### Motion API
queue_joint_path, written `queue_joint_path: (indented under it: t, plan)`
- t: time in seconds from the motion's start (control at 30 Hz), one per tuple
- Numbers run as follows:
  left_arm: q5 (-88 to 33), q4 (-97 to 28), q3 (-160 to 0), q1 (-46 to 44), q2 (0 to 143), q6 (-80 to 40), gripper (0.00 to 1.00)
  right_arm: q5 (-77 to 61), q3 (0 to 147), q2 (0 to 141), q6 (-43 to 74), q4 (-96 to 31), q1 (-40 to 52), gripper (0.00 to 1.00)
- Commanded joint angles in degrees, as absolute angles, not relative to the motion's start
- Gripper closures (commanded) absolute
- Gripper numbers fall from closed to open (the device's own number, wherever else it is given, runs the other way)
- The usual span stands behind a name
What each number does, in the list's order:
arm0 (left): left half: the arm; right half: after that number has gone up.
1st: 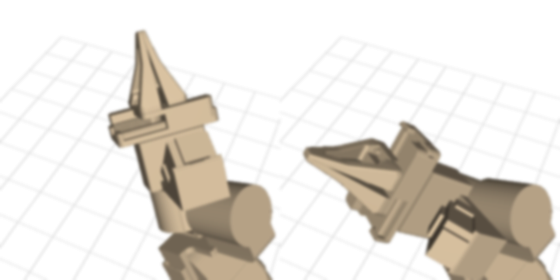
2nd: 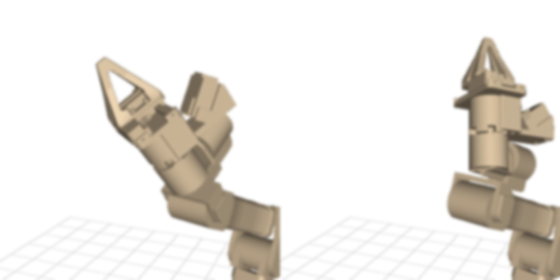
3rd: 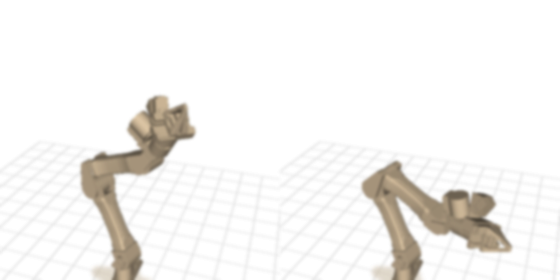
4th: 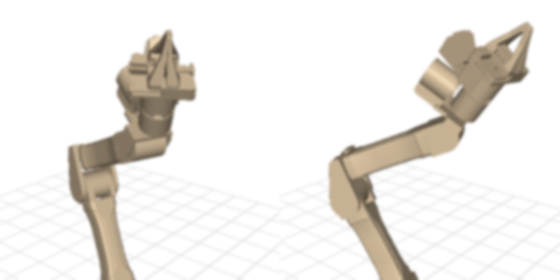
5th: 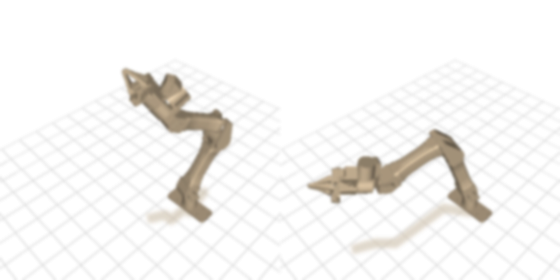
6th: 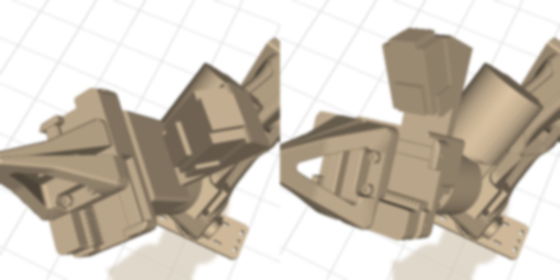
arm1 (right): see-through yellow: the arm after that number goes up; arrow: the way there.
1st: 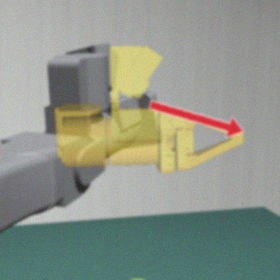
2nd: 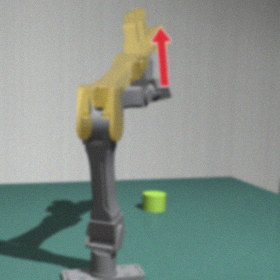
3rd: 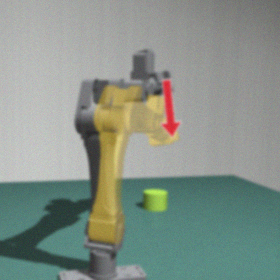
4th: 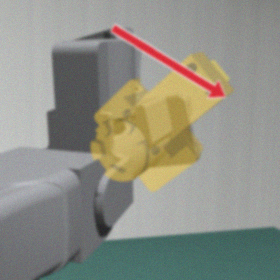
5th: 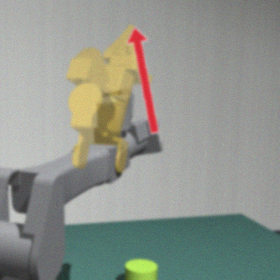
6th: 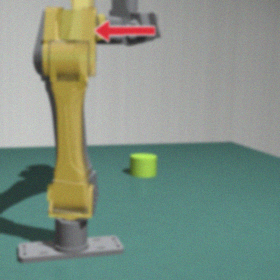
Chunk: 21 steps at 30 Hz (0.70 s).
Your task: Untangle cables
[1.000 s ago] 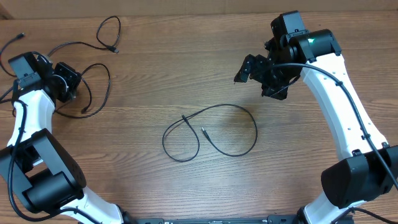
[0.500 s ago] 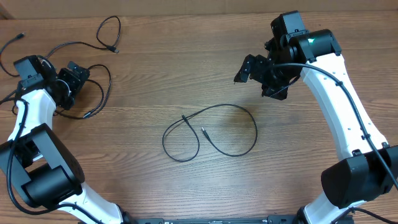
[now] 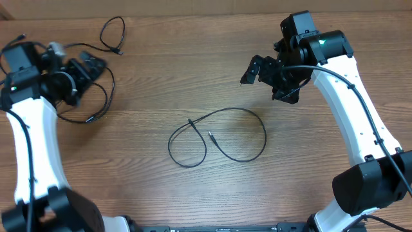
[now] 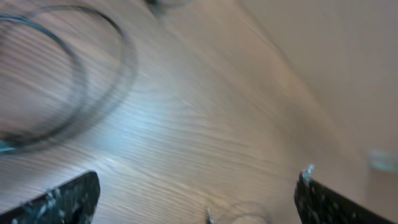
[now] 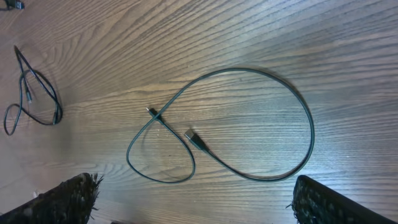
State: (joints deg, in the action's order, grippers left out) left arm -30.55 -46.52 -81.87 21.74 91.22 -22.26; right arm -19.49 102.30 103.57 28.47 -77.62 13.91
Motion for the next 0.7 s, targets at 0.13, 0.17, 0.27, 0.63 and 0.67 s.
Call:
queue_joint_path:
  t: [0.13, 0.17, 0.27, 0.63, 0.67]
  plan:
    - [-36.9, -61.1, -82.3, 6.2, 88.5, -9.4, 0.0, -23.7, 105.4, 102.8, 24.9, -84.0, 10.8, 0.0]
    - [-36.5, -62.0, -82.2, 4.4, 88.5, -9.1, 0.0, -23.6, 106.3, 102.6, 24.6, -86.0, 9.9, 0.0]
    - [-33.8, -63.7, -82.2, 0.3, 88.5, -9.2, 0.0, -23.6, 106.9, 101.1, 21.7, -89.5, 7.6, 0.0]
    - [-14.2, -70.0, -81.3, -13.4, 89.4, -12.8, 0.0, -17.9, 106.9, 93.0, 18.8, -97.1, 6.1, 0.0]
    - [-11.3, -70.1, -80.9, -14.3, 89.8, -14.3, 0.0, -18.1, 106.9, 92.4, 18.8, -97.1, 6.1, 0.0]
